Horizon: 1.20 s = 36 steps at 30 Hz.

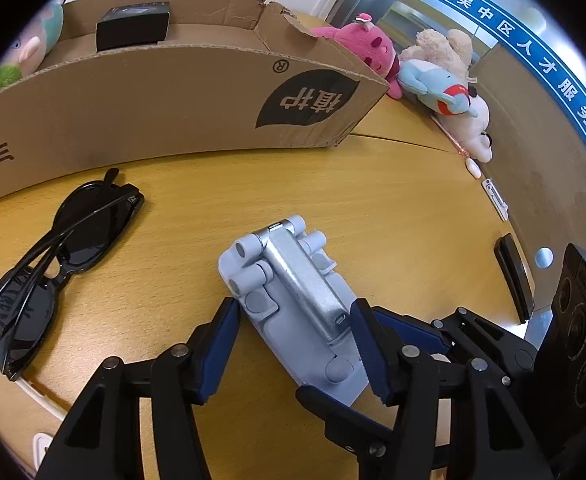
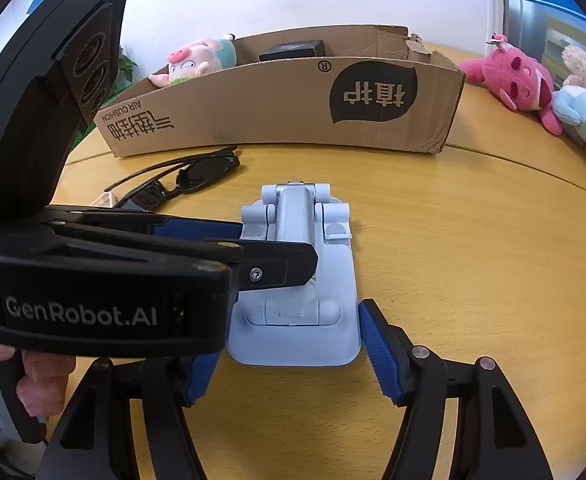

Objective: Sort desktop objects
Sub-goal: 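Close the right tool on the grey phone stand, then carry the phone stand into the cardboard box and open the right tool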

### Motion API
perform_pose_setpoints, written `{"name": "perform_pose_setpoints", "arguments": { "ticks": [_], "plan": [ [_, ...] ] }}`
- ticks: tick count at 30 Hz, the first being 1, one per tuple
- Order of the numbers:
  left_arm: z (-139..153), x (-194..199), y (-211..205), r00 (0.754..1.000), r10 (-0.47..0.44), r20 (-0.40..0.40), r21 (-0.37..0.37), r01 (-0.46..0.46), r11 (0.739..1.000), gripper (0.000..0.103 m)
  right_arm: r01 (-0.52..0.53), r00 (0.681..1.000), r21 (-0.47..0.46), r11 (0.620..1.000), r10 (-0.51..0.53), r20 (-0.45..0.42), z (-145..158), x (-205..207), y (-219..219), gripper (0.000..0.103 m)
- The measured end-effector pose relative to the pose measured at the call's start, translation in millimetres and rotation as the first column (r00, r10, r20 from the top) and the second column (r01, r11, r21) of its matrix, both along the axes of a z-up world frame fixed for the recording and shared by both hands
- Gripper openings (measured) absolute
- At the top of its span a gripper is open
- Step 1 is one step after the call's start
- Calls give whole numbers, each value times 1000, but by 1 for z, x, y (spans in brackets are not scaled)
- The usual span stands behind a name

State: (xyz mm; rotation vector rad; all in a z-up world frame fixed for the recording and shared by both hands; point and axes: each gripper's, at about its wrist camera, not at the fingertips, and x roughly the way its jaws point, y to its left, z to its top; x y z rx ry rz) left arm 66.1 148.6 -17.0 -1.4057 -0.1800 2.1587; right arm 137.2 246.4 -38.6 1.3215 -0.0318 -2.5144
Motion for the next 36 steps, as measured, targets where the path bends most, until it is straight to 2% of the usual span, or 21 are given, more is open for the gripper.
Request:
{"name": "perform_pose_setpoints", "arguments": {
  "ticks": [4, 10, 15, 18, 24, 27, 33, 36],
  "plan": [
    [11, 1, -4, 999, 9, -34, 10, -9, 1000, 56, 3, 1000, -10, 1000, -3, -27, 8, 2, -2, 64],
    [51, -4, -8, 988, 19, -151, 17, -16, 1000, 56, 4, 993, -12, 1000, -5, -117, 41, -1, -4, 64],
    [92, -23, -10, 964, 23, -263, 16, -19, 1000, 56, 13, 976, 4, 1000, -12, -219, 78, -19, -8, 64],
    [116, -41, -7, 947, 7, -321, -12, -11, 1000, 56, 25, 962, 6, 1000, -22, -274, 99, -37, -13, 64],
    [152, -83, -6, 914, -12, -405, -47, -7, 999, 56, 22, 943, -30, 999, -31, -331, 136, -93, -13, 64],
    [163, -111, -4, 906, -12, -422, -52, -11, 999, 55, 27, 942, -48, 998, -41, -334, 147, -125, -13, 64],
    [166, -180, 1, 913, 0, -407, -53, -24, 998, 53, 37, 952, -93, 995, -63, -298, 156, -203, -10, 64],
    [157, -217, 4, 926, -1, -377, -71, -28, 997, 53, 51, 961, -76, 996, -69, -267, 149, -239, -12, 64]
  ]
}}
